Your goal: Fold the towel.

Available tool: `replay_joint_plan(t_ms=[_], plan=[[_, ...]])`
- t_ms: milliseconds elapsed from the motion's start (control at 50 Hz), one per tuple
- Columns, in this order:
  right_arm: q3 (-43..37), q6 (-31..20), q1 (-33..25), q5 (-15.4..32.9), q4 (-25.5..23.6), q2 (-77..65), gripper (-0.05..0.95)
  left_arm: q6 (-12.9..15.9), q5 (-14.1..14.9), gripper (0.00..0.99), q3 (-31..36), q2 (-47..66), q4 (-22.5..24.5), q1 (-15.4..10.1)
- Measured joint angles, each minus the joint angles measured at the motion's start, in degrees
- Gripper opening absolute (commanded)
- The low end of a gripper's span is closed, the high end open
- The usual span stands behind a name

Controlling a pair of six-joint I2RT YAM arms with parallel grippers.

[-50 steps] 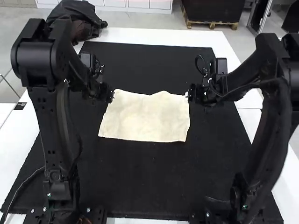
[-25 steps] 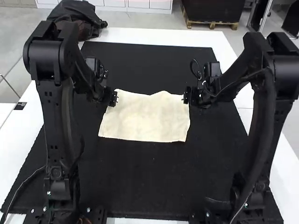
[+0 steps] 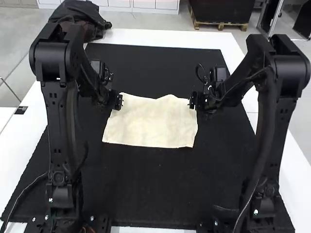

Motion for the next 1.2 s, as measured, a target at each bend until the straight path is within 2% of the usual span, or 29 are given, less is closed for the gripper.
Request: replay_joint_plan(t_ms=[320, 740, 760, 800, 820, 840, 860, 880, 1020, 1200], plan=[[2.25, 0.0, 2.38, 0.22, 0.22, 3.19, 0.91, 0.02, -0.02, 0.961, 0.5, 1.09, 0.79, 0.0], [2.99, -0.17, 2.58, 0.7, 0.28, 4.04, 0.9, 0.26, -0.04, 0.941, 0.5, 1.42, 1.05, 0.02], [2.97, -0.24, 2.58, 0.74, 0.33, 4.09, 0.87, 0.33, -0.04, 0.908, 0.5, 1.49, 1.09, 0.02], [2.99, -0.35, 2.58, 0.87, 0.42, 4.2, 0.66, 0.74, -0.28, 0.754, 0.5, 1.81, 1.51, 0.02], [3.02, -0.52, 2.58, 0.92, 0.39, 4.24, 0.48, 0.83, -0.48, 0.6, 0.5, 1.84, 1.62, 0.02], [3.1, -0.94, 2.58, 1.18, 0.31, 4.28, 0.13, 1.07, -0.63, 0.39, 0.5, 1.84, 1.75, 0.02], [3.26, -1.16, 2.58, 1.77, 0.15, 4.33, -0.05, 1.22, -0.55, 0.192, 0.57, 1.86, 1.84, 0.11], [3.34, -1.44, 2.56, 2.08, 0.15, 4.5, -0.03, 1.49, -0.46, 0.026, 0.61, 1.99, 1.95, 0.11], [3.45, -3.56, 1.86, 4.55, 0.94, 5.42, -0.03, 2.93, 1.81, 0.025, 0.61, 2.97, 3.8, -1.01], [3.21, -4.37, 1.79, 4.15, 1.51, 5.4, -0.03, 3.72, 1.92, 0.025, 0.59, 2.99, 4.07, -1.11]])
